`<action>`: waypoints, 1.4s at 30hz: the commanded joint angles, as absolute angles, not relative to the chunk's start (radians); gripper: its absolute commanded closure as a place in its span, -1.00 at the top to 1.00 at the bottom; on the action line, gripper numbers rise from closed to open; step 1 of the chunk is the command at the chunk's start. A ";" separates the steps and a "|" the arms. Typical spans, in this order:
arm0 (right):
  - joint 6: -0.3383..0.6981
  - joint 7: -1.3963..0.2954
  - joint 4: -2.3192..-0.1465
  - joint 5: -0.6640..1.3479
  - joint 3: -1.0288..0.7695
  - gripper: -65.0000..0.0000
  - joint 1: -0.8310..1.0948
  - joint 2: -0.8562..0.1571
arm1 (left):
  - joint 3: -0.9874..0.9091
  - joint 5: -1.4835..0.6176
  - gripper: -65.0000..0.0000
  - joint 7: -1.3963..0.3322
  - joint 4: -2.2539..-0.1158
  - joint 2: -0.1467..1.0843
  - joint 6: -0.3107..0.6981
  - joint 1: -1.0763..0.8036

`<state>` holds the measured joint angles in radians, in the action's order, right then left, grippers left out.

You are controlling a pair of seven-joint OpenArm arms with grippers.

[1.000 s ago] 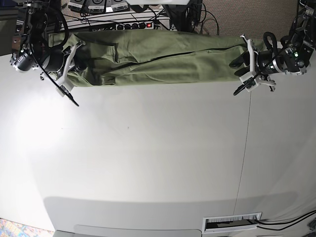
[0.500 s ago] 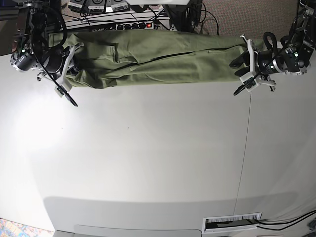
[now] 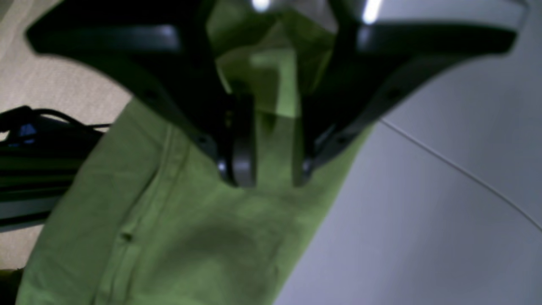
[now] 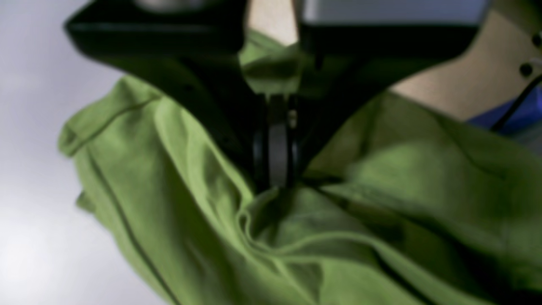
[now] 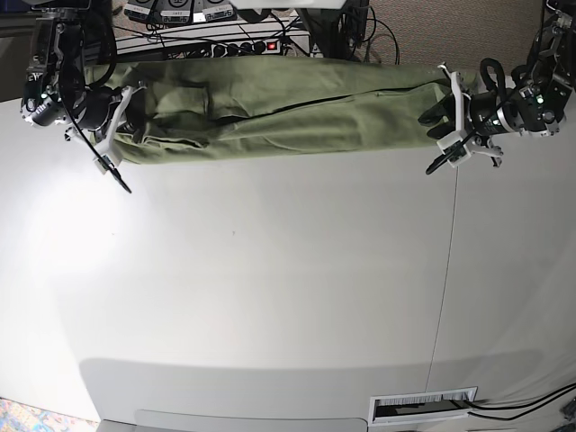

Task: Fold the T-shirt properly
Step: 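Pull the folded shirt taut between both grippers, then lower the folded green strip onto the table with both grippers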

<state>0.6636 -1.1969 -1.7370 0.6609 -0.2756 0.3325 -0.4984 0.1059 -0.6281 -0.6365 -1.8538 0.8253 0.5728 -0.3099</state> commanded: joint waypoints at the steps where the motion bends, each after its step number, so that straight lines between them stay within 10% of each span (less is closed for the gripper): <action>1: 0.661 -1.180 -1.734 0.628 -0.282 -1.00 0.332 -0.513 | 0.095 -0.638 -0.64 -0.609 -1.865 0.839 0.572 -0.305; 12: 0.660 -1.016 -1.725 0.504 -0.282 -1.00 0.329 -0.513 | 0.095 -0.534 -1.00 -0.500 -1.795 0.839 0.572 -0.305; 42: 0.658 -0.828 -1.567 0.385 -0.281 -1.00 0.128 -0.507 | 0.095 -0.366 -1.00 -0.381 -1.519 0.676 0.595 -0.126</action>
